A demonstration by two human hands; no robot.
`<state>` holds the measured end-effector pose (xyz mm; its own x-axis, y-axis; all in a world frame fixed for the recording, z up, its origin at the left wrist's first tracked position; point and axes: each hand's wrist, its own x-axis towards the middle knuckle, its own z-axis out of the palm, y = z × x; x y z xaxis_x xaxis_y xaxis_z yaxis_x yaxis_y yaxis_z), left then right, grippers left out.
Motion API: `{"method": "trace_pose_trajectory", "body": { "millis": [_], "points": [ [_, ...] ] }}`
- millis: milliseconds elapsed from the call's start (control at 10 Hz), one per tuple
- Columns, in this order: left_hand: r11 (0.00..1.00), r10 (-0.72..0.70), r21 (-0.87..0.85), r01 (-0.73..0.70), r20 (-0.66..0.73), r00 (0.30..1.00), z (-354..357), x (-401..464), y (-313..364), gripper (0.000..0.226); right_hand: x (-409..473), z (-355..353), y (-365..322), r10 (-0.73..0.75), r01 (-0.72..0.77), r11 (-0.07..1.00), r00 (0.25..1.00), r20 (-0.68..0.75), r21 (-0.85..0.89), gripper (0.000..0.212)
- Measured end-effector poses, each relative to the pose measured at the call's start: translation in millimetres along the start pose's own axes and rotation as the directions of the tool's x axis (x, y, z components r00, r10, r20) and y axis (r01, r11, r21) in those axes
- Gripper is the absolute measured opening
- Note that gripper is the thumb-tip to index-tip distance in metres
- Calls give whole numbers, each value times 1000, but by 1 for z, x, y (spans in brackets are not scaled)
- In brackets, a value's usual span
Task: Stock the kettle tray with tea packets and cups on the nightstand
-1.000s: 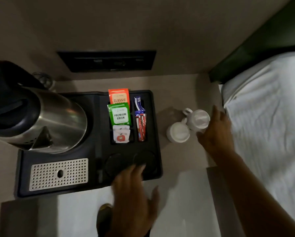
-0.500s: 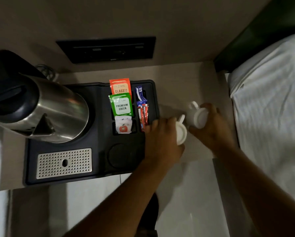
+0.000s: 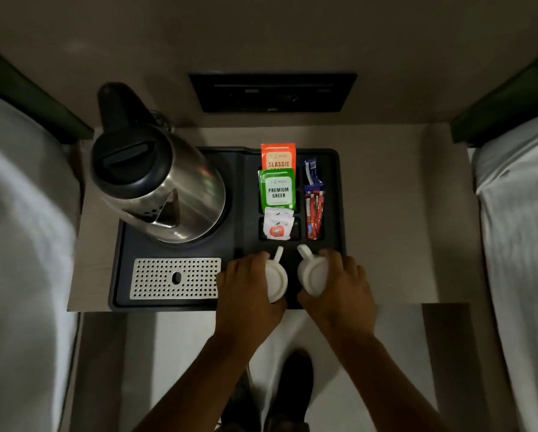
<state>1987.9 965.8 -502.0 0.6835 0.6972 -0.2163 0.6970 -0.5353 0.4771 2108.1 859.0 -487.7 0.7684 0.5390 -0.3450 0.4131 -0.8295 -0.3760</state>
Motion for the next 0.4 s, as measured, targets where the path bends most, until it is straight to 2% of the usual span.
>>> {"method": "trace_pose_trajectory", "body": {
  "millis": [100,300,400],
  "points": [
    [1000,25,8,-25,-15,1000,0,0,-1,78,1,3,-3,2,-2,999,1000,5,-33,85],
    [998,34,59,-37,50,998,-4,4,-3,85,11,-4,-12,44,-36,997,992,119,-68,93],
    [995,6,98,-11,53,999,-19,-5,3,96,2,-20,-21,66,-45,988,987,143,-147,112]
  ]
}}
